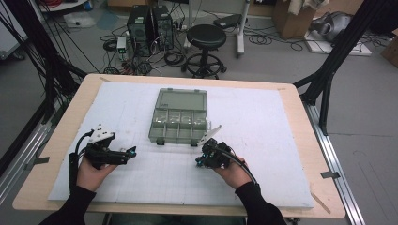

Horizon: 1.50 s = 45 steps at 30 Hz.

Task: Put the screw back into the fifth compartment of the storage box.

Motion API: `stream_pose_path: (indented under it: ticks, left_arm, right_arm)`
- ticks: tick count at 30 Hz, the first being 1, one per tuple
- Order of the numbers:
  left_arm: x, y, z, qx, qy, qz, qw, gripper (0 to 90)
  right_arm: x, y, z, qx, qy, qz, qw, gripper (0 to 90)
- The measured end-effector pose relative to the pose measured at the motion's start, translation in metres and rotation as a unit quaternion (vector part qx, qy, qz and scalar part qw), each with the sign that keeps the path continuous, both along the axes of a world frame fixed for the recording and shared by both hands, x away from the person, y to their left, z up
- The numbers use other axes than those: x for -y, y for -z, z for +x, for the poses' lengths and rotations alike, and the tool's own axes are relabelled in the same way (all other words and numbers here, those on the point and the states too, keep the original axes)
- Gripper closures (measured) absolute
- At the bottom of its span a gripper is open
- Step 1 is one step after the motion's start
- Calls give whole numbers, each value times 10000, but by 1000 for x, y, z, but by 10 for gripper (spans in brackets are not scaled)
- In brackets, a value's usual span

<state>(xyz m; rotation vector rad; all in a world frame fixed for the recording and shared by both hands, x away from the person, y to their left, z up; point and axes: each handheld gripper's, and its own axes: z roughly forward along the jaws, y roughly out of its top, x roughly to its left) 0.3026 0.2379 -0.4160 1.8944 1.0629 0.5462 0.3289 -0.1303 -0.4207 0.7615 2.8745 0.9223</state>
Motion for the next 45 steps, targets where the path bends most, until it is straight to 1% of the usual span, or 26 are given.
stream_pose_path:
  ticks: [1, 2, 6, 12, 15, 24, 25, 26, 30, 32, 38, 40, 45]
  left_arm:
    - [0, 0, 0, 5, -4, -7, 10000, 17]
    - [0, 0, 0, 7, -5, -9, 10000, 17]
    - [0, 0, 0, 0, 5, -4, 10000, 17]
    - [0, 0, 0, -5, 4, -3, 10000, 17]
    - [0, 0, 0, -9, 29, 31, 10000, 17]
    - [0, 0, 1, -2, 26, 18, 10000, 17]
    - [0, 0, 1, 0, 22, 7, 10000, 17]
    - [0, 0, 1, 0, 19, 0, 10000, 17]
    - [0, 0, 1, -4, 43, 9, 10000, 17]
    - [0, 0, 1, -1, 27, -10, 10000, 17]
    - [0, 0, 1, -3, 29, -12, 10000, 17]
    - [0, 0, 1, -6, 27, -23, 10000, 17]
    - [0, 0, 1, -6, 30, -21, 10000, 17]
  right_arm:
    - [0, 0, 1, -3, -2, 12, 10000, 894]
    - [1, 1, 1, -25, 84, -21, 10000, 894]
    - [1, 2, 3, -36, 103, -27, 9999, 894]
    - [-1, 3, 5, -29, 129, 37, 9999, 894]
    - [-3, 3, 6, -46, 101, 63, 9999, 894]
    - [-12, 3, 7, -59, 19, 78, 10000, 894]
    - [-12, 3, 7, -31, -1, 84, 10000, 894]
    - [-13, 3, 8, -60, 1, 89, 9999, 894]
    - [-16, 2, 8, -60, -58, 49, 10000, 894]
    - [-18, -1, 7, 36, -184, 82, 9998, 891]
    - [-21, -4, 5, 233, -457, -112, 9986, 821]
    - [-22, -3, 4, 265, -468, -172, 9984, 796]
    - [-24, -2, 4, 374, -524, -238, 9976, 788]
